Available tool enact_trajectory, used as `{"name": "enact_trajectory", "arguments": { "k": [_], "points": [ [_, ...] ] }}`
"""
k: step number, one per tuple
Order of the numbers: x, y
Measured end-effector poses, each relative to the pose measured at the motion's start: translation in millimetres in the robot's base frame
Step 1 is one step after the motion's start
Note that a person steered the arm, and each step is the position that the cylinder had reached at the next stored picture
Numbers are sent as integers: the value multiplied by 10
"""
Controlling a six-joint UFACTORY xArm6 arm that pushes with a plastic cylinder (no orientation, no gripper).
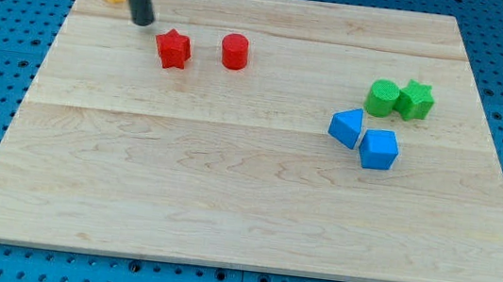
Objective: Push the red circle a bit down
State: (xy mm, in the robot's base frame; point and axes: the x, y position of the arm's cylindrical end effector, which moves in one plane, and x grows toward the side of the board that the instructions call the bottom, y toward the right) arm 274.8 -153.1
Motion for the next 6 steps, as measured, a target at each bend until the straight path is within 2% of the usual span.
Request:
{"name": "enact_trajectory", "arguments": {
  "k": [2,3,4,5,6],
  "points": [
    [-92,1043],
    [-70,1371],
    [162,1623],
    [654,1305],
    [360,1446]
  ]
}}
